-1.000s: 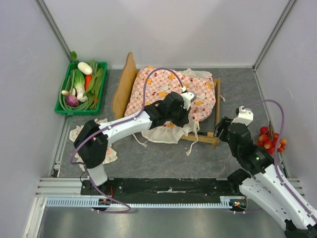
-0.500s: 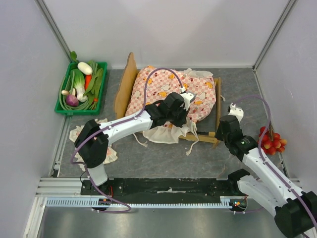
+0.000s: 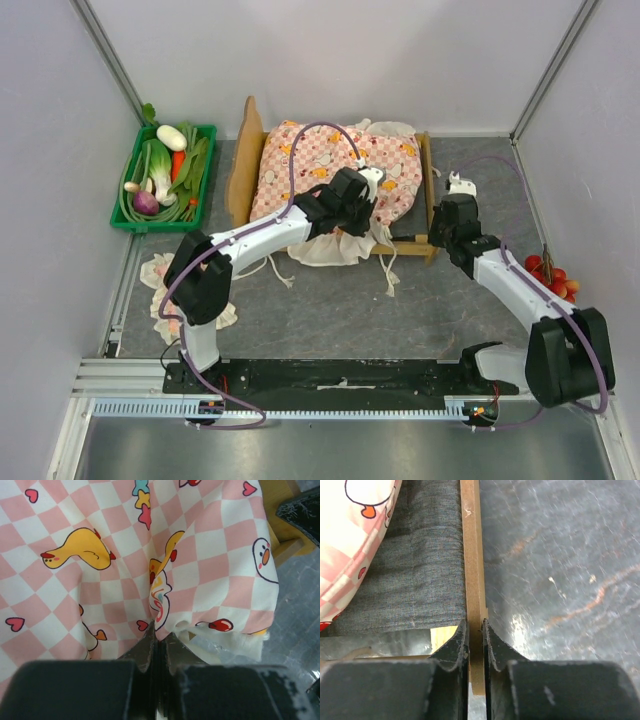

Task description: Set up the pet bed

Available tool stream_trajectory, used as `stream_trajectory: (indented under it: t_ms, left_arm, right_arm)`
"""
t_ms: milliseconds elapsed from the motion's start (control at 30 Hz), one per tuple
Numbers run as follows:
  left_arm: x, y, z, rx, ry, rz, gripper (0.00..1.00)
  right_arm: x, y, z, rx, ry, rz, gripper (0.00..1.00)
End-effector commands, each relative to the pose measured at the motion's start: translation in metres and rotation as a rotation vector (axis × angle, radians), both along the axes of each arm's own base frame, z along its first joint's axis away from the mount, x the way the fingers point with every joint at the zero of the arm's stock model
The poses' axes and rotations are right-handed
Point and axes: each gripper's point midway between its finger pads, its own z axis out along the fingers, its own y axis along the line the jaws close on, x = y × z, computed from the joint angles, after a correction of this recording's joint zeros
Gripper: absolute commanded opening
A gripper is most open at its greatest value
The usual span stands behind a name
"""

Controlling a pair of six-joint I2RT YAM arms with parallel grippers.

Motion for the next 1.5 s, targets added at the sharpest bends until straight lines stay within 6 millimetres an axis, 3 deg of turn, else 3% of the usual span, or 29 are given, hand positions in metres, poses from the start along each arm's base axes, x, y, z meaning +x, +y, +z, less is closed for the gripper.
stream_trajectory:
  t_ms: [0, 33, 67, 133, 167, 233, 267, 300, 367, 400, 433, 500, 600, 733, 867, 1000, 1067, 1467]
  left_arm:
    - [0.017, 0.005, 0.004, 0.003, 0.018, 0.032, 0.02]
    - [0.018, 0.006, 0.005, 0.001, 0.018, 0.028, 0.02]
    - [0.018, 0.007, 0.002, 0.007, 0.020, 0.026, 0.02]
    - [0.016, 0.007, 0.001, 0.010, 0.026, 0.017, 0.02]
    - [0.015, 0.008, -0.001, 0.015, 0.027, 0.015, 0.02]
    - [0.015, 0.008, -0.004, 0.014, 0.034, 0.015, 0.02]
    - [0.014, 0.009, -0.006, 0.016, 0.037, 0.016, 0.02]
    - [0.015, 0.008, -0.006, 0.014, 0.039, 0.018, 0.02]
    - [0.016, 0.008, -0.007, 0.011, 0.045, 0.023, 0.02]
    - [0.015, 0.007, -0.008, 0.012, 0.049, 0.021, 0.02]
    - [0.015, 0.007, -0.007, 0.011, 0.048, 0.024, 0.02]
    - [0.016, 0.008, -0.009, 0.013, 0.053, 0.032, 0.02]
    - [0.015, 0.009, -0.008, 0.008, 0.058, 0.035, 0.02]
    - [0.015, 0.009, -0.009, 0.005, 0.067, 0.043, 0.02]
    - [0.014, 0.008, -0.007, -0.004, 0.070, 0.037, 0.02]
    - [0.013, 0.006, -0.007, -0.009, 0.076, 0.030, 0.02]
    - [0.012, 0.006, -0.008, -0.009, 0.077, 0.027, 0.02]
    - [0.013, 0.008, -0.011, -0.006, 0.085, 0.030, 0.02]
  right_arm:
    - [0.022, 0.010, 0.004, 0.048, -0.027, 0.041, 0.27]
    - [0.020, 0.008, 0.007, 0.042, -0.033, 0.049, 0.43]
    - [0.016, 0.007, 0.022, 0.042, -0.077, 0.053, 0.51]
    - [0.005, -0.001, 0.034, 0.010, -0.098, 0.051, 0.62]
    - [-0.002, -0.004, 0.056, 0.014, -0.163, 0.053, 0.63]
    - [-0.018, 0.004, 0.064, 0.046, -0.176, 0.108, 0.62]
    - [-0.026, 0.010, 0.078, 0.081, -0.223, 0.142, 0.60]
    - [-0.039, 0.027, 0.068, 0.142, -0.185, 0.231, 0.58]
    - [-0.055, 0.043, 0.061, 0.222, -0.155, 0.294, 0.53]
    - [-0.067, 0.050, 0.044, 0.259, -0.098, 0.319, 0.51]
    - [-0.076, 0.060, 0.039, 0.309, -0.074, 0.354, 0.48]
    - [-0.088, 0.065, 0.021, 0.330, -0.029, 0.371, 0.46]
    - [-0.092, 0.068, 0.012, 0.330, -0.001, 0.368, 0.46]
    - [-0.089, 0.071, -0.016, 0.265, 0.117, 0.374, 0.45]
    - [-0.078, 0.089, -0.026, 0.258, 0.068, 0.401, 0.45]
    - [-0.070, 0.093, -0.045, 0.223, 0.102, 0.386, 0.46]
    - [-0.065, 0.098, -0.045, 0.218, 0.079, 0.390, 0.46]
    - [-0.057, 0.097, -0.081, 0.119, 0.128, 0.377, 0.47]
